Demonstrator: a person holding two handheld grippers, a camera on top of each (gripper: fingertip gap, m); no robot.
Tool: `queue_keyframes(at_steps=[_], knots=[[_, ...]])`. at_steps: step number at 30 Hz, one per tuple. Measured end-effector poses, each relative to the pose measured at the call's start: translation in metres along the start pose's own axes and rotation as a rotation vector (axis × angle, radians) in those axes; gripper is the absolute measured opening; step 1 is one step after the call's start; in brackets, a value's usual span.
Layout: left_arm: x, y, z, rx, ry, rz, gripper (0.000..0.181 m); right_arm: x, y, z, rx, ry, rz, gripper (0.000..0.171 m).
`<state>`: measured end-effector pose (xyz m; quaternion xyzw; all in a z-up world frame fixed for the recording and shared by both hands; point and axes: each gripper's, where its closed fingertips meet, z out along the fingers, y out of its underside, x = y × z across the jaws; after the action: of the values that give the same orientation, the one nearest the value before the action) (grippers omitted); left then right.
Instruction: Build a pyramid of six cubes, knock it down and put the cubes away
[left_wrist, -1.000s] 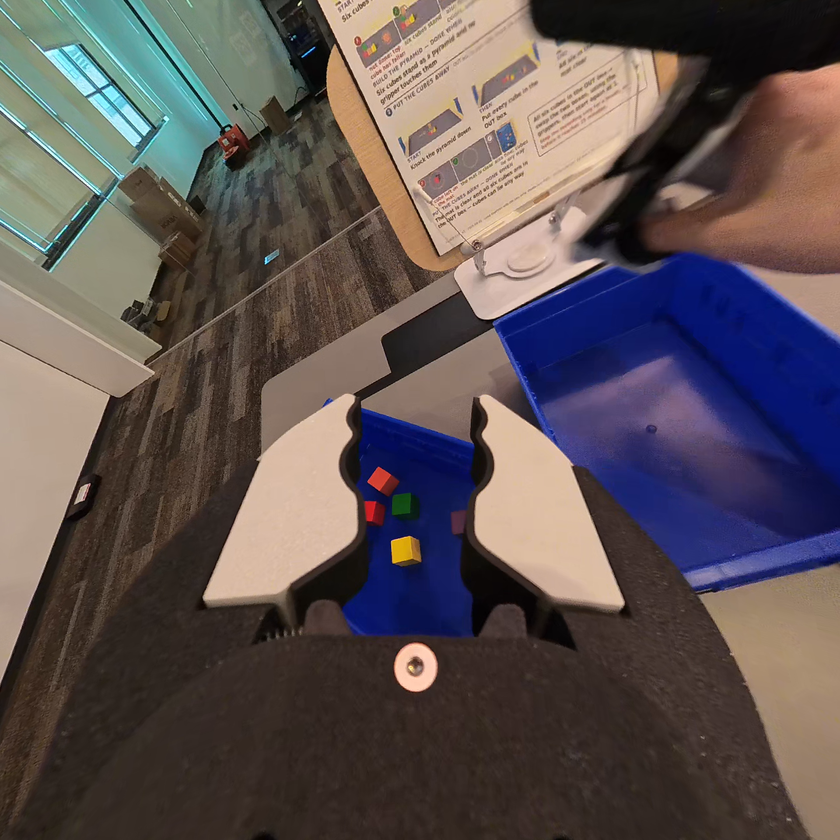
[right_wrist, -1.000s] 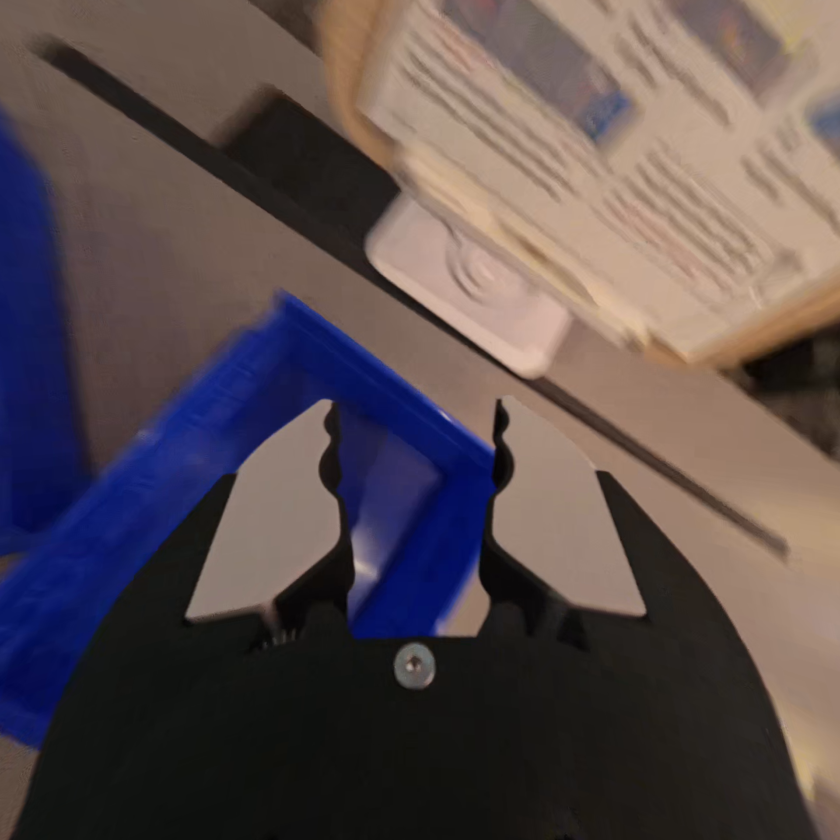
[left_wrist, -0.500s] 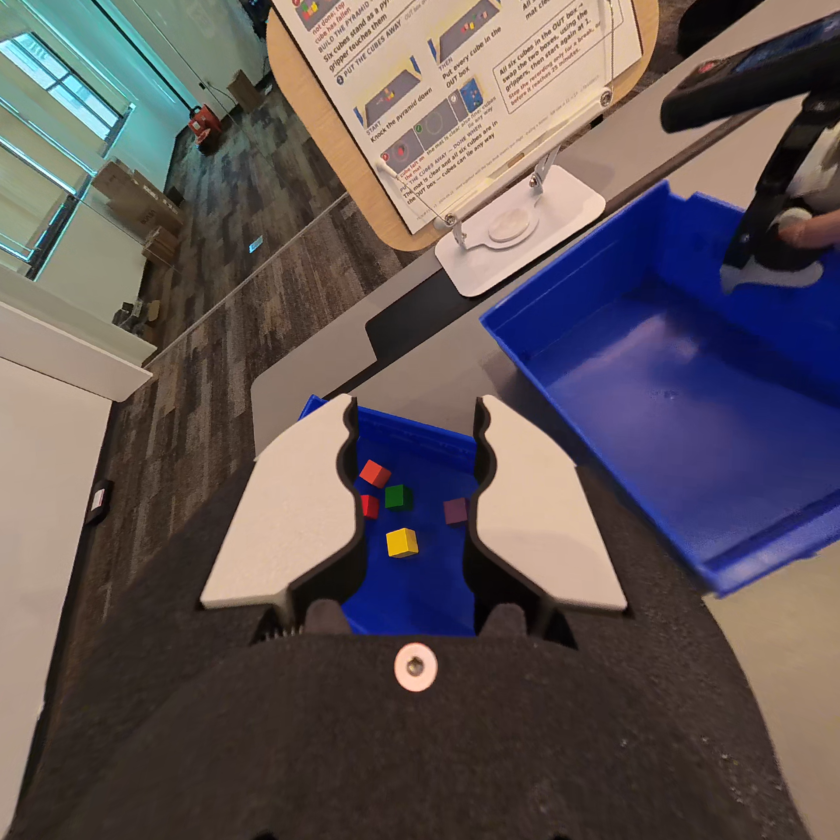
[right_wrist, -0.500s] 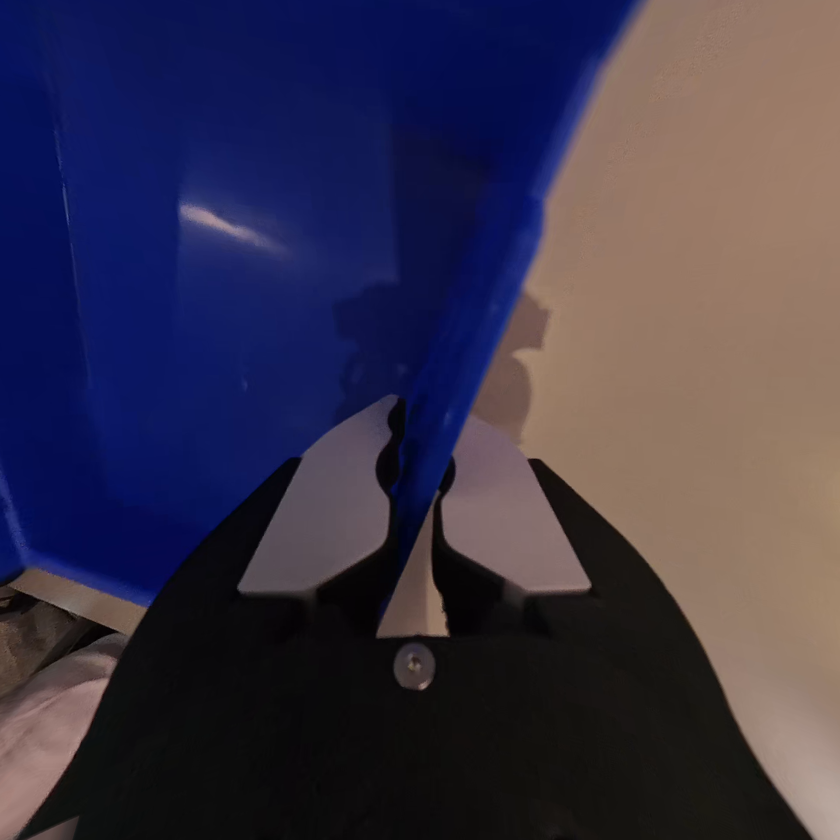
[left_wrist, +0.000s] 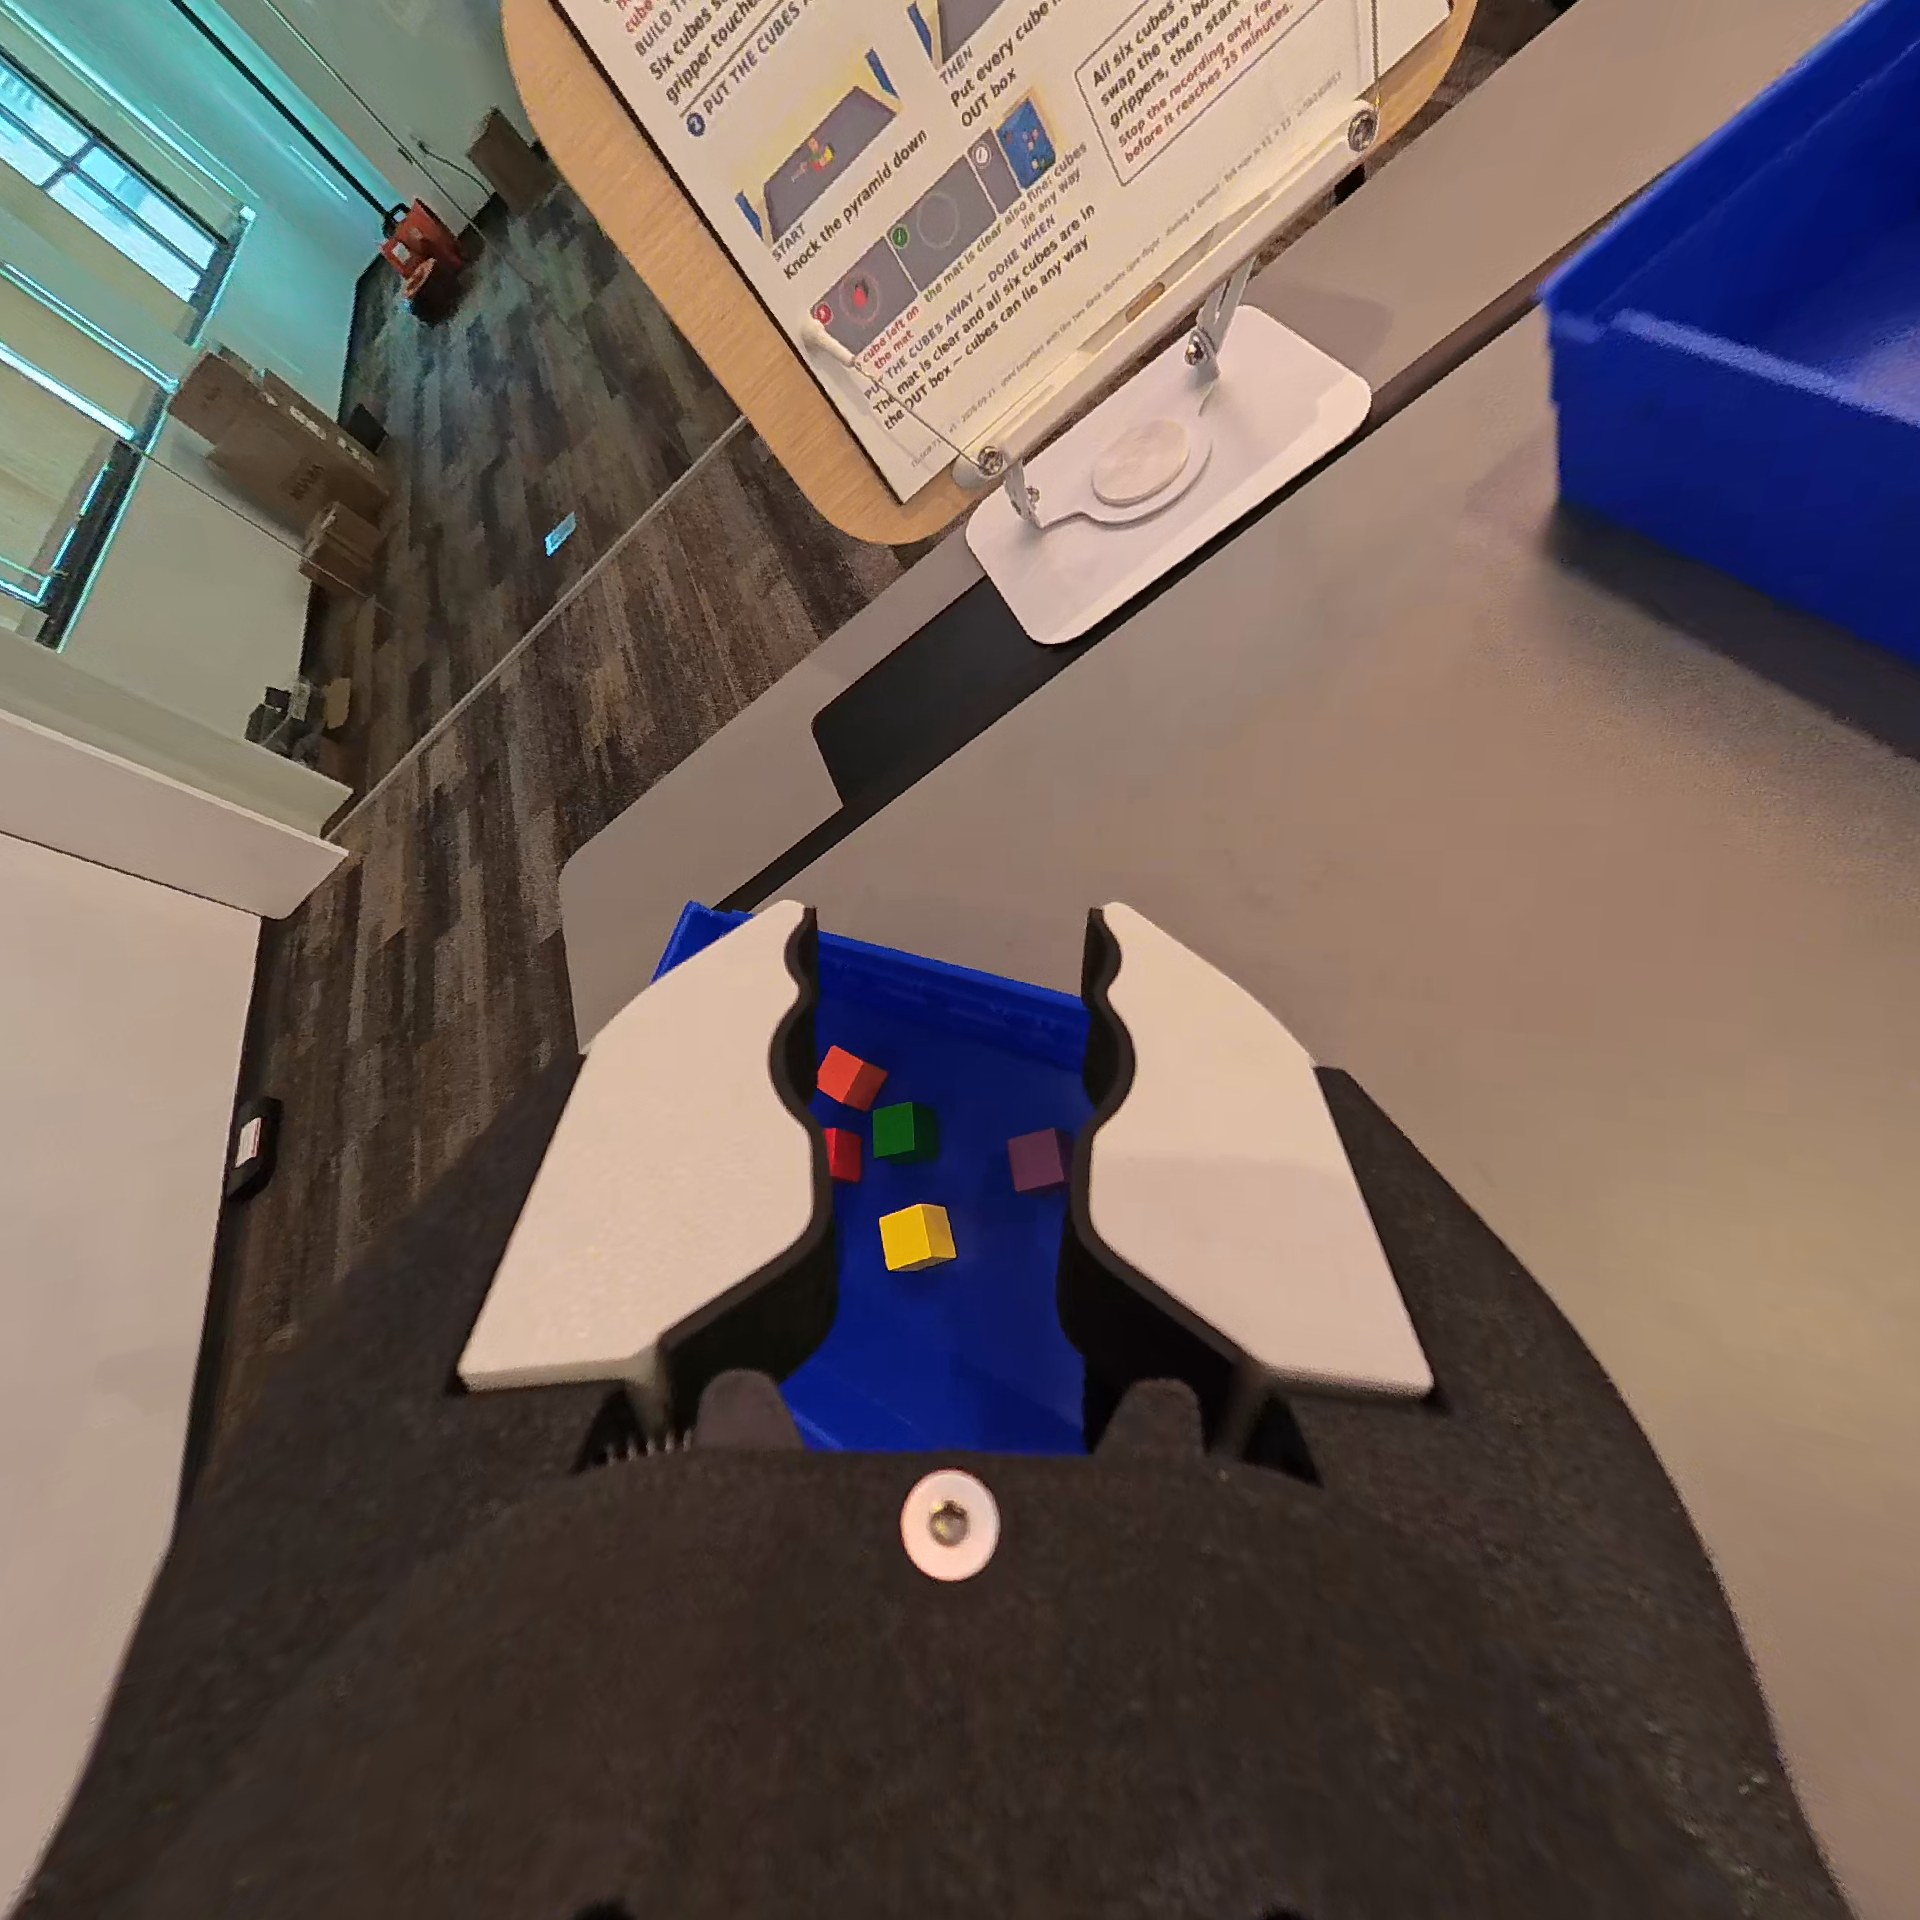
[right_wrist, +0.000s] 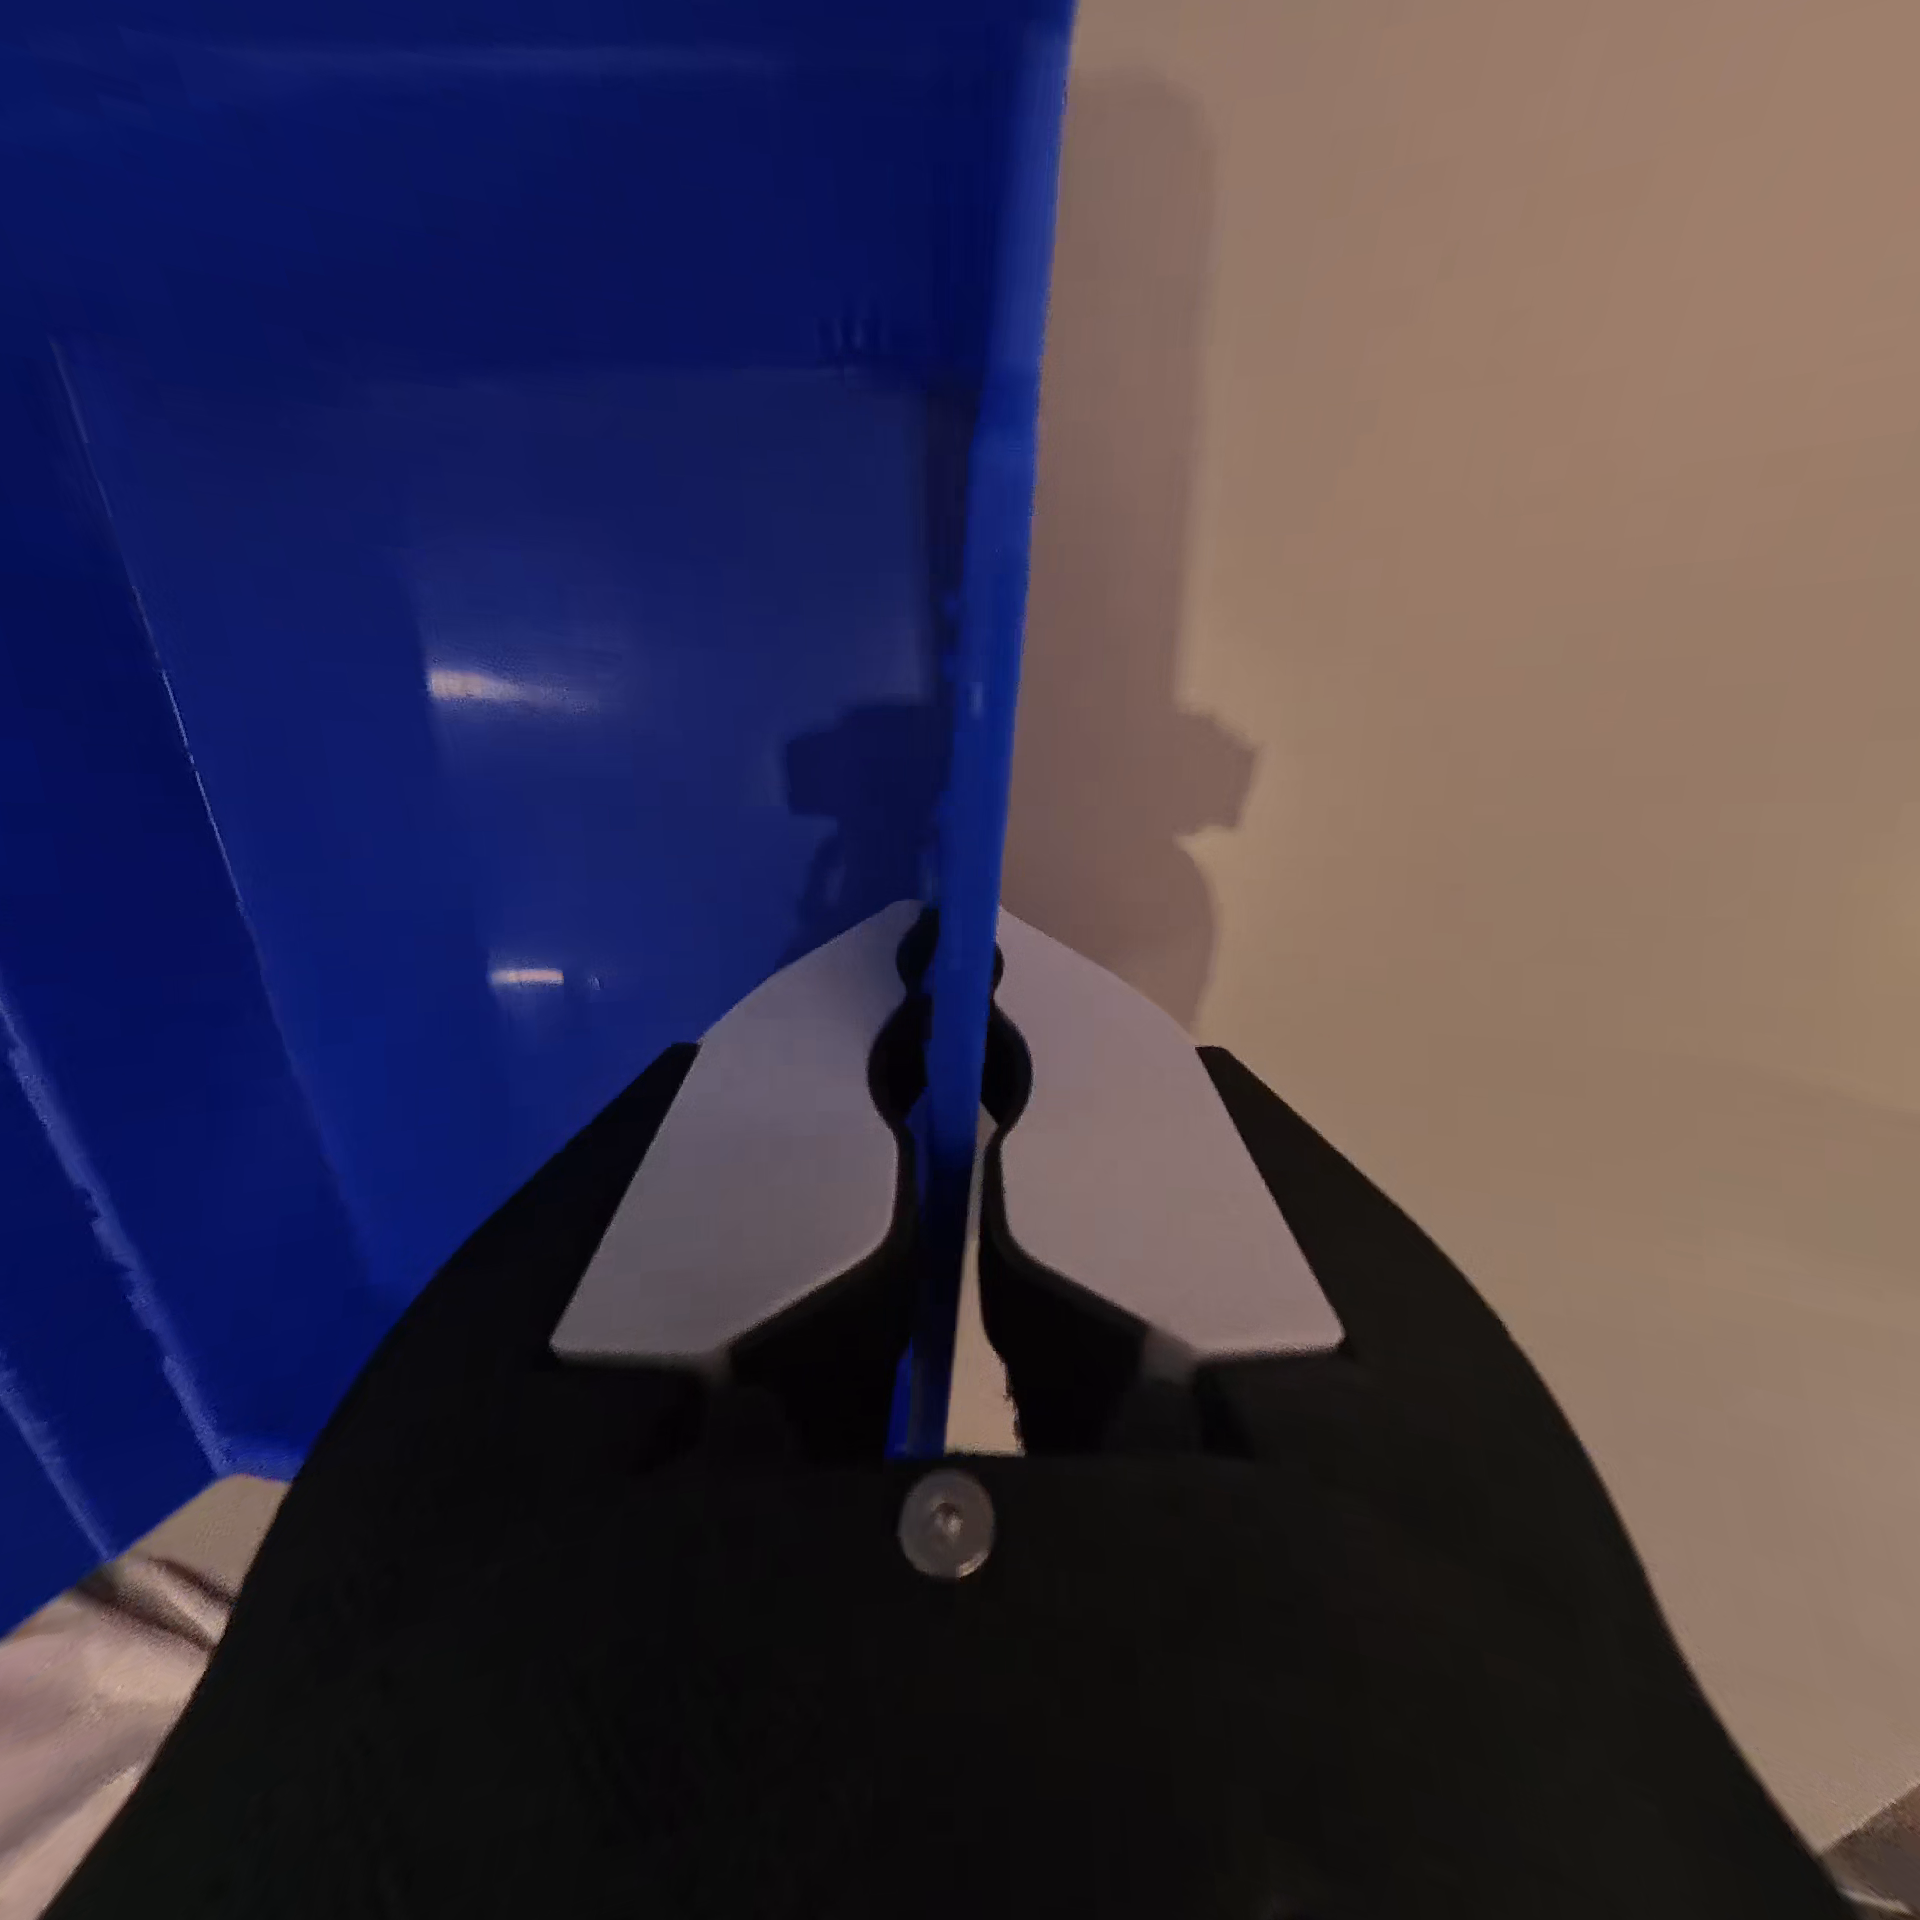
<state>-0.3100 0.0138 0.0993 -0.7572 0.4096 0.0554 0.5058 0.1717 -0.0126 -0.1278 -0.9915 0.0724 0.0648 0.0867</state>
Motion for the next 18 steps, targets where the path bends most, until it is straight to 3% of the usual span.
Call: queue_keyframes(at_steps=[9, 18], knots=[[0.010, 0.002, 0.017, -0.067, -0.006, 0.046, 0.050, 0.106, 0.031, -0.020, 0.061, 0.028, 0.133, 0.008], [-0.017, 0.011, 0.016, -0.077, -0.055, -0.039, 0.053, 0.136, 0.036, -0.024, 0.085, 0.037, 0.081, 0.008]])
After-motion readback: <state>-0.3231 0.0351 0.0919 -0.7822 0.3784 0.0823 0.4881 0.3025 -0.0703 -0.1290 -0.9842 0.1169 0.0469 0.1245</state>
